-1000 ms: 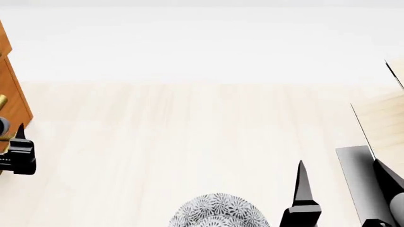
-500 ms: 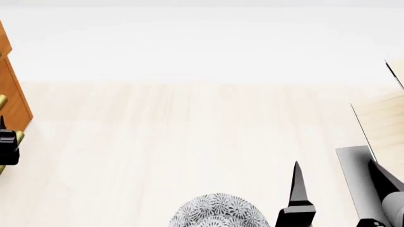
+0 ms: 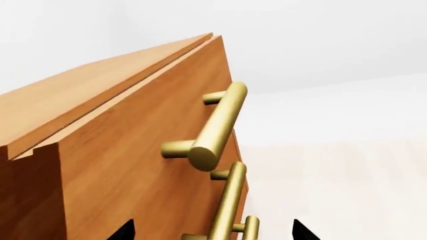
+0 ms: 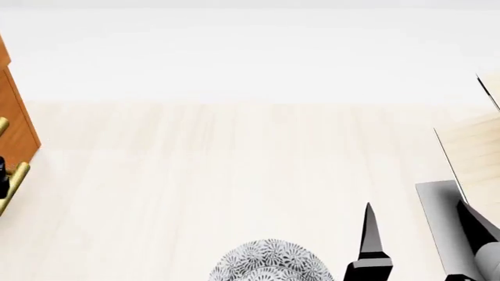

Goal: Close the top drawer of the cabinet and put the bowl on top of it.

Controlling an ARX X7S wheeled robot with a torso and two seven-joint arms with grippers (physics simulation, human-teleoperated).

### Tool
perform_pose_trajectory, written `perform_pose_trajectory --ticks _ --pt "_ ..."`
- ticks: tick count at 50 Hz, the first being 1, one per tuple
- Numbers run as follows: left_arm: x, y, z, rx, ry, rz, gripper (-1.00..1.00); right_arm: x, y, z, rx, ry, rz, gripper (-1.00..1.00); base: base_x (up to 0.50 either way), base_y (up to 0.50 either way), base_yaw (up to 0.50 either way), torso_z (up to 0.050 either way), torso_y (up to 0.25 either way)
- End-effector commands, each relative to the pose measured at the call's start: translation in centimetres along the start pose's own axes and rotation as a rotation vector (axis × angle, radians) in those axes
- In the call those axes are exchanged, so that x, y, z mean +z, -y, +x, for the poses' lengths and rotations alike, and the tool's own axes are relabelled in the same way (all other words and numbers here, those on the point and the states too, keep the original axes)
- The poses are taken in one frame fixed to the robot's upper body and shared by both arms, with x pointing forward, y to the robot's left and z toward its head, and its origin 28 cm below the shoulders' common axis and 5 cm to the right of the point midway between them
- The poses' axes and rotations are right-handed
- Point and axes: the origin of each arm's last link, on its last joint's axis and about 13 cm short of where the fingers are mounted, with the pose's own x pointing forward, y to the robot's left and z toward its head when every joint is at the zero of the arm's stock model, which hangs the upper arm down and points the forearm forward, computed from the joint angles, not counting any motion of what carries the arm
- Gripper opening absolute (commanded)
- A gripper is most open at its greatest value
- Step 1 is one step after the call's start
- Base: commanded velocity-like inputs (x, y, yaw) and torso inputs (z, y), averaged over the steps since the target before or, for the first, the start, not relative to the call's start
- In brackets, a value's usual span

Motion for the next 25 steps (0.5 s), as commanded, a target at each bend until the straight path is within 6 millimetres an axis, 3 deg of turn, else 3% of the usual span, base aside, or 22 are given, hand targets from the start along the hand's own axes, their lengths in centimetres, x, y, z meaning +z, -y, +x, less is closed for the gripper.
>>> perform_pose_trajectory --ticks 1,25 --pt "-0.23 -0.26 0.66 0.061 -0.007 0.002 1.0 -0.13 0.2 0.02 -0.003 0.003 0.005 1.0 0.0 0.0 0.0 0.0 0.0" --pt "0.32 -1.13 0.89 0.152 -0.029 -0.051 1.0 -0.22 0.26 -0.02 -0.002 0.001 0.004 1.0 0.0 0.0 0.0 0.0 0.0"
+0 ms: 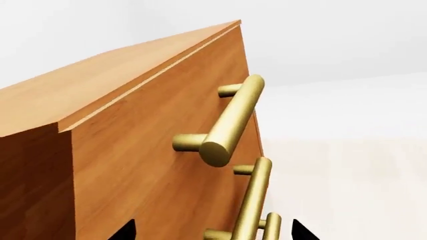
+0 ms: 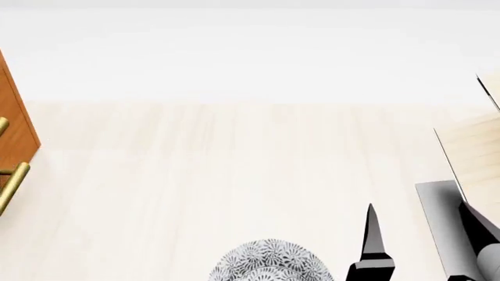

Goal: Close the top drawer of the cabinet and put the bowl on top of it.

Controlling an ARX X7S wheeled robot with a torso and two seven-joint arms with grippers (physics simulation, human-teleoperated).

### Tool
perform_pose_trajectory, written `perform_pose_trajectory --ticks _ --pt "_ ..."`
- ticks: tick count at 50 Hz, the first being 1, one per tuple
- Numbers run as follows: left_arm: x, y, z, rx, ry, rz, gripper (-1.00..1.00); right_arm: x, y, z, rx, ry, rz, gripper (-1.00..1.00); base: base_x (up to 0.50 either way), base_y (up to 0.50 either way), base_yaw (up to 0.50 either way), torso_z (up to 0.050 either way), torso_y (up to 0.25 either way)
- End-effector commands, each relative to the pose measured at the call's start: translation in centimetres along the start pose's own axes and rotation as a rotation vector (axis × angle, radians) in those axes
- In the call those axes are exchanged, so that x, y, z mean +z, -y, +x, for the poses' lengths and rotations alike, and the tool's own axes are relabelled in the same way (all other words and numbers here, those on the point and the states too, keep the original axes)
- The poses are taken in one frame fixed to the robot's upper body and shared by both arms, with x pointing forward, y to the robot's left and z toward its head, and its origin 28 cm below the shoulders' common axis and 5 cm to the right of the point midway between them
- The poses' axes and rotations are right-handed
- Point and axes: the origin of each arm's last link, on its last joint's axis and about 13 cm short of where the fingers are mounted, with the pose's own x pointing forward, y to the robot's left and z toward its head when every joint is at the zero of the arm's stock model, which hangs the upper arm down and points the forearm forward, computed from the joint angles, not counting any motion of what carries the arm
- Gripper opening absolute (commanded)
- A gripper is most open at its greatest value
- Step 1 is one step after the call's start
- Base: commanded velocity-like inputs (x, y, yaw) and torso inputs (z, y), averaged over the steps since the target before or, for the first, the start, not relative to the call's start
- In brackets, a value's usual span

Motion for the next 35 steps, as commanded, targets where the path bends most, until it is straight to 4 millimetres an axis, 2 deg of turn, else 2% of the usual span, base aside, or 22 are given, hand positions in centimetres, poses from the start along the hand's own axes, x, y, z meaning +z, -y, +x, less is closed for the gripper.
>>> perform_pose_trajectory --ticks 1,15,26,31,35 --pt "0.4 -0.7 0.2 0.08 0.011 -0.045 1.0 -0.2 0.1 0.0 0.001 0.002 0.006 1.0 0.0 0.0 0.0 0.0 0.0" --pt "0.7 -0.9 0.4 0.126 0.0 -0.081 1.0 -0.3 0.2 -0.1 -0.002 -0.002 0.008 1.0 0.0 0.0 0.0 0.0 0.0" --pt "0.3 -0.8 0.4 0.115 -0.009 -0.067 1.0 -0.3 0.2 -0.2 -0.002 0.0 0.01 1.0 0.0 0.0 0.0 0.0 0.0" --pt "0.0 -0.1 -0.9 0.006 -0.034 -0.082 1.0 -0.4 0.2 -0.1 0.0 -0.002 0.011 1.0 0.0 0.0 0.0 0.0 0.0" --pt "0.8 0.6 -2.5 -0.047 0.025 -0.069 1.0 -0.4 0.1 0.1 0.002 -0.005 0.007 1.0 0.0 0.0 0.0 0.0 0.0"
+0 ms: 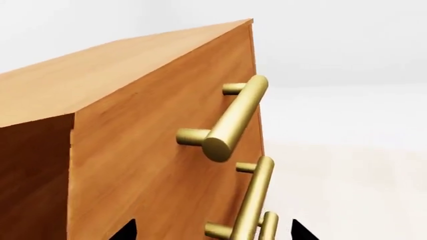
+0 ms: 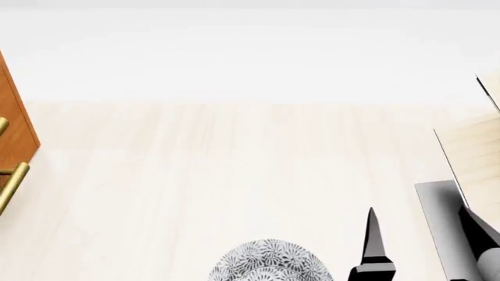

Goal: Close the top drawer of the cabinet and put the bowl on top of it.

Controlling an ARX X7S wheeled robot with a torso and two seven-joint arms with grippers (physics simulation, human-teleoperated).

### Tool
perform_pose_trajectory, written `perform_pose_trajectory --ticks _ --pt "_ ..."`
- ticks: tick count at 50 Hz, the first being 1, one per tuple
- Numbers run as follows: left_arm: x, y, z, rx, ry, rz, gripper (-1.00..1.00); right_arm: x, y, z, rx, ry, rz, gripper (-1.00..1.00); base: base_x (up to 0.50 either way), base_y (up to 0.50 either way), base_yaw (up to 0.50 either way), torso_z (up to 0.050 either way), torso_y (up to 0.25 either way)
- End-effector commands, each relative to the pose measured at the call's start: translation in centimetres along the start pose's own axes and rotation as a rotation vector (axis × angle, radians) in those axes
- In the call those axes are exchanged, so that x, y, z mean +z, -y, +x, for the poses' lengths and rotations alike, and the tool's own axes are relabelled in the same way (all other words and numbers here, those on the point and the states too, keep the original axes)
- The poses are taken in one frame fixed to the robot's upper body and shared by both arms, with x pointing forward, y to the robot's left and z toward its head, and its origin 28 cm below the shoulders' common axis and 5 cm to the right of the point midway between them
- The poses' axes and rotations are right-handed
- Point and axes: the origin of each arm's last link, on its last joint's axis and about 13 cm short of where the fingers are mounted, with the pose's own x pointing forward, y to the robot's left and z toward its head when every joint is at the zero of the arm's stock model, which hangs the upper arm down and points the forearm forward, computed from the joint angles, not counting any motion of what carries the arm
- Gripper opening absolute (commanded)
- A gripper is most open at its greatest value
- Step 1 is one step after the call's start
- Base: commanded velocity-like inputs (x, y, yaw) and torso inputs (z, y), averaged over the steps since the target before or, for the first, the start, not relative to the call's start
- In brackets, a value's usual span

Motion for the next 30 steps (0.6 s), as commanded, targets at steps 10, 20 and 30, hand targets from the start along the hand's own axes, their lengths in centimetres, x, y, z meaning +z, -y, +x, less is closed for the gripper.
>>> perform_pose_trajectory --ticks 10,20,30 --pt "0.9 1.0 -4.5 -0.165 0.069 -0.002 1.0 0.1 0.0 0.1 0.003 0.002 -0.007 1.0 0.0 0.0 0.0 0.0 0.0" --pt "1.3 1.7 -8.3 -0.278 0.114 0.017 1.0 -0.2 -0.2 0.2 0.011 0.001 -0.009 1.0 0.0 0.0 0.0 0.0 0.0" --pt "1.3 1.8 -10.5 -0.339 0.133 0.032 1.0 -0.5 0.1 0.1 0.005 -0.001 -0.003 1.0 0.0 0.0 0.0 0.0 0.0"
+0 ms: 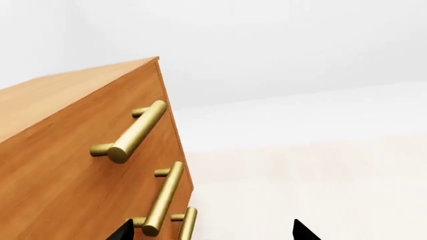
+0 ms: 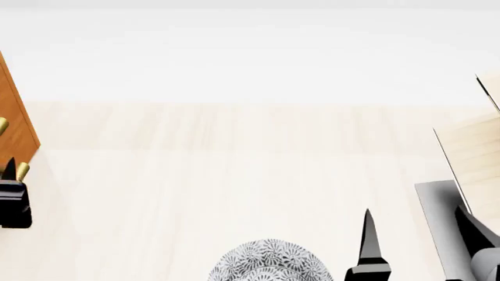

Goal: Close the top drawer of the cabinet and put the bowl on top of it.

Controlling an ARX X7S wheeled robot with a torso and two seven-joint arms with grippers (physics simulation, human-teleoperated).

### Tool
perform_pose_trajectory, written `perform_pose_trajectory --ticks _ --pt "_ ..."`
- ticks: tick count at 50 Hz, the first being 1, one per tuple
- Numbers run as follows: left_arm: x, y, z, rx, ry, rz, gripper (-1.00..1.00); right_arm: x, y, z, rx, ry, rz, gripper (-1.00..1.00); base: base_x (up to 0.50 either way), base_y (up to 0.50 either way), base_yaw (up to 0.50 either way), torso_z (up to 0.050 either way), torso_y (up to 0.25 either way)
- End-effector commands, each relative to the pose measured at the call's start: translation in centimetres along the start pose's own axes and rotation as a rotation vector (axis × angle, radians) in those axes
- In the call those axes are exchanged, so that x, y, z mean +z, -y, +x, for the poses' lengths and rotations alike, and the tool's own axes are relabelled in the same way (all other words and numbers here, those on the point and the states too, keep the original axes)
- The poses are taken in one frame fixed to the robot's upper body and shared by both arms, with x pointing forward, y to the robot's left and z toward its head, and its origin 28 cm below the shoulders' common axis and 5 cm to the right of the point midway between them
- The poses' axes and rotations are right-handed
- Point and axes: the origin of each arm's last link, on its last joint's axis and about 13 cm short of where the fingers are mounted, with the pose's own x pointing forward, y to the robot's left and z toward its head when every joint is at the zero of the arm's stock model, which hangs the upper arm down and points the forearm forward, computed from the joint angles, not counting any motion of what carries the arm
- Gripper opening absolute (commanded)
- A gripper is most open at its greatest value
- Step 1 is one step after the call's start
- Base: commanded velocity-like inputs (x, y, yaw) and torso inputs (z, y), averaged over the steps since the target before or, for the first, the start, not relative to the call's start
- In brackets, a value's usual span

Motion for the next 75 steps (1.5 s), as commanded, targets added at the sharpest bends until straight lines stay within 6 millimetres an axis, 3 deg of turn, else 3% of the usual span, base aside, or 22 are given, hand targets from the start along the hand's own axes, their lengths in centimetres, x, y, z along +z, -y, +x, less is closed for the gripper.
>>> perform_pose_trajectory --ticks 1,16,29,48,58,75 --pt "0.5 1.0 -2.8 -0.085 0.05 0.004 1.0 -0.3 0.2 0.0 0.001 0.002 0.007 1.0 0.0 0.0 0.0 0.0 0.0" --pt "0.6 2.1 -6.1 -0.184 0.095 0.042 1.0 -0.7 0.3 -0.2 -0.005 0.0 0.014 1.0 0.0 0.0 0.0 0.0 0.0" --pt "0.5 2.0 -7.4 -0.227 0.119 0.063 1.0 -0.7 0.1 -0.1 -0.012 0.01 0.021 1.0 0.0 0.0 0.0 0.0 0.0" --pt "0.8 1.6 -6.8 -0.275 0.102 0.051 1.0 -0.3 0.1 0.3 -0.005 0.019 0.024 1.0 0.0 0.0 0.0 0.0 0.0" --pt "2.5 1.5 -6.3 -0.403 0.087 0.025 1.0 -0.3 0.3 0.3 0.006 0.008 0.037 1.0 0.0 0.0 0.0 0.0 0.0" --pt "5.8 3.3 -2.4 -0.518 0.03 0.037 1.0 -0.4 0.7 0.9 0.002 -0.014 0.031 1.0 0.0 0.0 0.0 0.0 0.0"
